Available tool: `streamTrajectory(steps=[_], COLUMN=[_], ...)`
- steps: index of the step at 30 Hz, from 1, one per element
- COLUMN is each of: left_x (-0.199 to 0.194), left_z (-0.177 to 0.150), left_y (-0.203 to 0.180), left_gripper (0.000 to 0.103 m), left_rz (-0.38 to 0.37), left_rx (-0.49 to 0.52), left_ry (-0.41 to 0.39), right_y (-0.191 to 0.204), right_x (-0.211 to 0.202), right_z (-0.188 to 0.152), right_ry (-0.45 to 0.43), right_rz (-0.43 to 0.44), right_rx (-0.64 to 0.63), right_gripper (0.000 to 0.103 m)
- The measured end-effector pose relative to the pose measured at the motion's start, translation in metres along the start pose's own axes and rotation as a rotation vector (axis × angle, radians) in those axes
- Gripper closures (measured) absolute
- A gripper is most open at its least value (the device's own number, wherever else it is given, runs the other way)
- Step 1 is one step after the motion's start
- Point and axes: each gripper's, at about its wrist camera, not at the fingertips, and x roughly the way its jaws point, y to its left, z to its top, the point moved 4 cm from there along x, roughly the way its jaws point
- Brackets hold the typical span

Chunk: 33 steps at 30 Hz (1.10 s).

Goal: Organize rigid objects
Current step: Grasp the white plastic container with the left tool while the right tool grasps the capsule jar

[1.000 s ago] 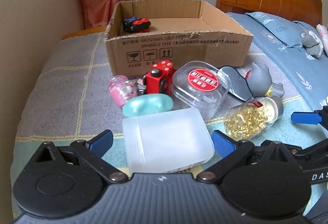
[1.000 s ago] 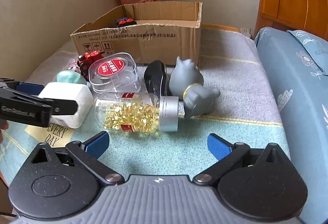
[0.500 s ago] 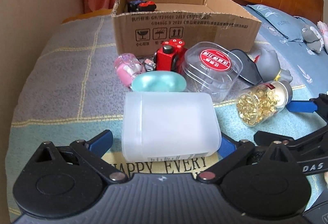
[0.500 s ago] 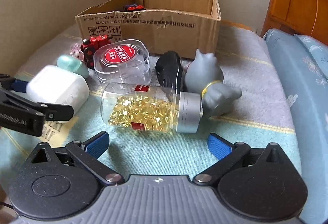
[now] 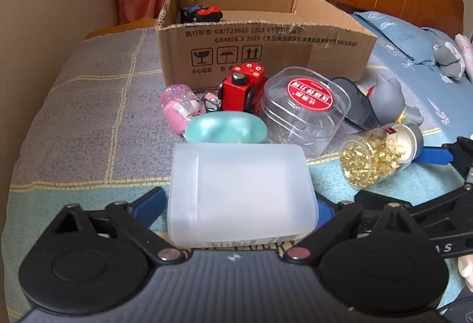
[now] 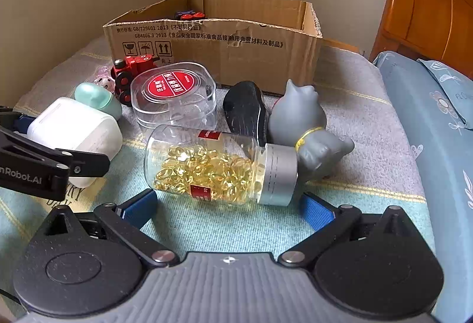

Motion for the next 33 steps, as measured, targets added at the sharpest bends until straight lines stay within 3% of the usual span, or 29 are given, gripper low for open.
streamTrajectory(steps=[6,15,18,33], left_x=[-0.007,-0.006,-0.004,-0.009], left_z=[-0.001,-0.002,0.000,-0.001], left_y=[0.008,0.012,0.011,0.009], left_gripper=[0.020,0.020,0.020,0.020], left_rz=[0.008,0.006,0.012,-0.007], left_rx=[0.013,0.028,0.032,0.043], left_ry=[-0.011,-0.010,-0.011,0.008], right_y=[0.002,0.007,0.007,0.012], right_x=[0.000,-0.002,-0.001,-0.007], right_z=[0.004,0.020,0.023,0.021], right_ry=[0.008,-0.025,-0.020,0.038], right_rz=[0.006,0.016,-0.008,-0.007], right_rx=[0.018,0.034,0.025,-0.014], right_gripper=[0.000,0.000,0.004,0.005])
